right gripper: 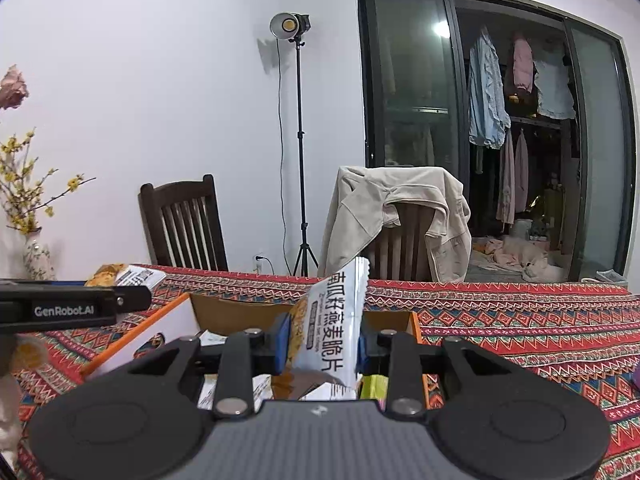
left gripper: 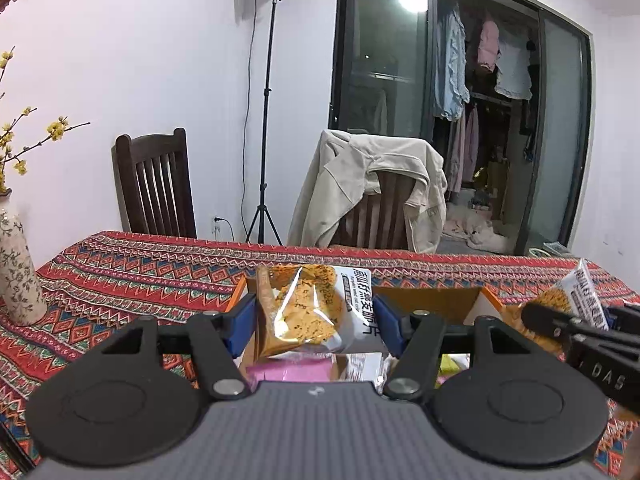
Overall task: Organize snacks
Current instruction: 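Carry both cracker bags over the box and open both tools, then move both open tools back toward the white sachets on the table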
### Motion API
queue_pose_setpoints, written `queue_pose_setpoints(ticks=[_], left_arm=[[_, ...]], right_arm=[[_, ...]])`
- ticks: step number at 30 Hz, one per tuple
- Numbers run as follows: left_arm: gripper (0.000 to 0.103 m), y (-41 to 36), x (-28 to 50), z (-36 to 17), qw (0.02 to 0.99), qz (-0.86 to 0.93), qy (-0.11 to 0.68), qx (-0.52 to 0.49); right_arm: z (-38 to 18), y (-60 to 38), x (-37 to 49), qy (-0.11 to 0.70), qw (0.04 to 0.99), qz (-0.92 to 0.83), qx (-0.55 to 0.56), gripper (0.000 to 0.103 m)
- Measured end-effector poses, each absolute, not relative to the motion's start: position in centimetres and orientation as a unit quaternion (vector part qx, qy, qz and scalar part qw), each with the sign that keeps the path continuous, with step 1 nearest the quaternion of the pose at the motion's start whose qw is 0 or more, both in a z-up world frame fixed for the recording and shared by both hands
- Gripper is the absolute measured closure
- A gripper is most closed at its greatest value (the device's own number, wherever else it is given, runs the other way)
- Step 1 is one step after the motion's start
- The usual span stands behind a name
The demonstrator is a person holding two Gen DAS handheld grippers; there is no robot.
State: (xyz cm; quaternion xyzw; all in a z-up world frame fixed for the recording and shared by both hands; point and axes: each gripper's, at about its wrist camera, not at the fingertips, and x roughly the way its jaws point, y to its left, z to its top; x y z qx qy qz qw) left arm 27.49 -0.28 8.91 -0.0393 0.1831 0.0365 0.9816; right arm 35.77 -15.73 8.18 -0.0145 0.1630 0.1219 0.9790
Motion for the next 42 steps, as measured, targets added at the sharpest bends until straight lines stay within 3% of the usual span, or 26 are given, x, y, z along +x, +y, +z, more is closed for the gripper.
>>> queue_pose_setpoints(ticks=[17,19,22,24,25,26,27,30,42], left_arm=[[0.040,0.4,30.9,4.5,0.979,0.045,0.195,-0.044],[0.035,0.3,30.7,4.3,0.979,0.043,0.193,-0.042],[0.026,0.2,30.5,4.5,0.981,0.043,0.185,-0.041],[0.007,0.3,30.3,4.5,0.982,0.045,0.179,-0.043],[0.000,0.4,30.2,4.5,0.982,0.050,0.176,-0.045],[0.000,0.6,30.1,4.6,0.983,0.055,0.171,-0.049],[0.000,0.7,30.1,4.5,0.982,0.057,0.171,-0.050],[0.000,1.0,30.2,4.5,0.980,0.060,0.179,-0.058],[0.000,1.2,29.6,5.0,0.980,0.064,0.177,-0.064]], right_arm=[[4.0,-15.8,39.8,0.182,0.977,0.115,-0.008,0.073],[3.8,-15.8,39.8,0.185,0.976,0.116,-0.006,0.072],[3.9,-15.8,40.0,0.185,0.976,0.115,0.000,0.062],[3.8,-16.0,40.0,0.187,0.975,0.116,0.006,0.033],[3.8,-16.2,39.9,0.187,0.975,0.116,0.010,0.025],[3.8,-16.2,39.9,0.187,0.976,0.116,0.012,0.013],[3.7,-16.4,39.9,0.186,0.976,0.117,0.013,0.008],[3.7,-16.4,40.0,0.190,0.974,0.119,0.016,0.000],[4.1,-16.9,39.4,0.178,0.978,0.111,0.014,0.000]])
